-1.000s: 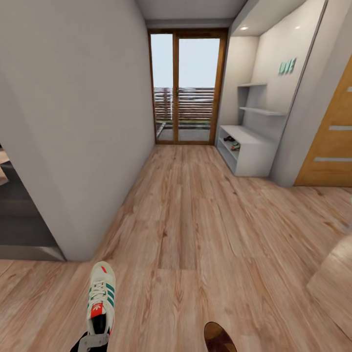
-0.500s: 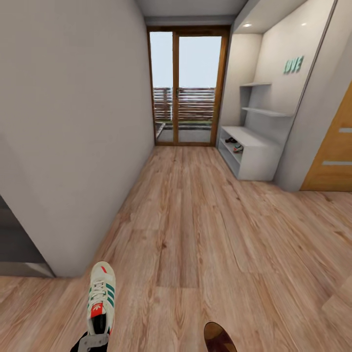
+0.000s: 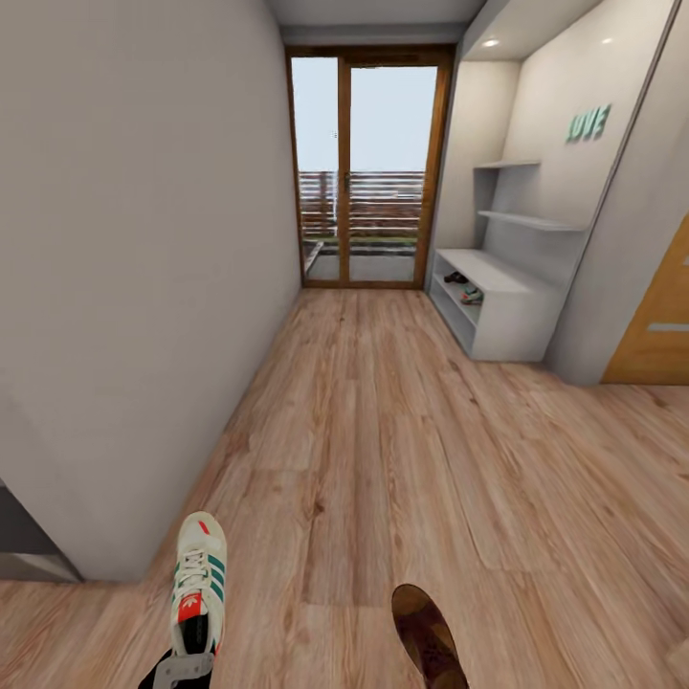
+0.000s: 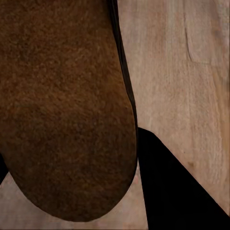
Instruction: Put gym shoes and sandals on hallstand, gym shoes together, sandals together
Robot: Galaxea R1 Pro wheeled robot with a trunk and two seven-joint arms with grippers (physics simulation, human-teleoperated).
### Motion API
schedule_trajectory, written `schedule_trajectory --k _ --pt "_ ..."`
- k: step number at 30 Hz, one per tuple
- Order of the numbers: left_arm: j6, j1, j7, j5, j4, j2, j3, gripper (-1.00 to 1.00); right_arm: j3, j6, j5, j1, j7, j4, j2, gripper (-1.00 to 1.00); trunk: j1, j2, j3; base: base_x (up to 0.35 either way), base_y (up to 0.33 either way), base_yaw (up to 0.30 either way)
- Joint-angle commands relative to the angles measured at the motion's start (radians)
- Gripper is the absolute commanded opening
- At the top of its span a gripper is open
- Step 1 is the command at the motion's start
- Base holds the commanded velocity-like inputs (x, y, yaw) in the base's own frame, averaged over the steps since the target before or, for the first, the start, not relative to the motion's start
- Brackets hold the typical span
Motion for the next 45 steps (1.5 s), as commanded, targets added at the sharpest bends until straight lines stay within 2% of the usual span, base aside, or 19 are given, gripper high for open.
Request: schedule_trajectory --k 1,3,12,19,21,29,31,37,45 --pt "-0.003 -0.001 -0.004 -0.001 0.001 -0.001 0.004 -1.00 0.016 -0.002 -0.008 0.000 -0.001 -0.045 -0.002 -1.00 0.000 0.000 -0.001 0.340 0.000 0.000" --pt "-0.003 -0.001 -0.005 -0.002 0.001 -0.001 0.003 -1.00 0.015 -0.003 -0.007 0.000 -0.002 -0.076 -0.004 -1.00 0.000 0.000 -0.001 0.340 0.000 0.000" --pt "-0.003 -0.001 -0.005 -0.004 0.002 -0.002 0.002 -1.00 0.011 -0.002 -0.010 0.000 -0.001 -0.106 -0.005 -1.00 0.000 0.000 -0.001 0.340 0.000 0.000" --pt "-0.003 -0.001 -0.005 -0.001 0.001 -0.001 0.003 -1.00 0.010 0.008 -0.011 0.000 -0.001 -0.272 -0.001 -1.00 0.000 0.000 -0.001 0.340 0.000 0.000" --pt "-0.003 -0.001 -0.004 -0.001 0.001 -0.001 0.003 -1.00 0.010 0.011 -0.012 -0.001 -0.002 -0.292 -0.001 -1.00 0.000 0.000 -0.001 0.340 0.000 0.000" --pt "-0.002 -0.001 -0.004 -0.001 0.002 -0.002 0.003 -1.00 0.012 0.013 -0.017 0.000 -0.003 -0.305 -0.004 -1.00 0.000 0.000 -0.001 0.340 0.000 0.000" --pt "-0.002 -0.001 -0.005 -0.001 0.002 -0.002 0.003 -1.00 0.012 0.013 -0.025 0.000 -0.003 -0.304 -0.003 -1.00 0.000 0.000 -0.001 0.340 0.000 0.000" --pt "-0.002 -0.001 -0.004 -0.006 0.002 -0.002 0.002 -1.00 0.013 0.014 -0.102 0.000 -0.003 -0.304 -0.003 -1.00 0.000 0.000 -0.001 0.340 0.000 0.000" --pt "-0.003 -0.001 -0.004 -0.004 0.002 -0.002 0.002 -1.00 0.016 0.012 -0.117 0.000 -0.001 -0.304 -0.005 -1.00 0.000 0.000 -0.001 0.340 0.000 -0.140"
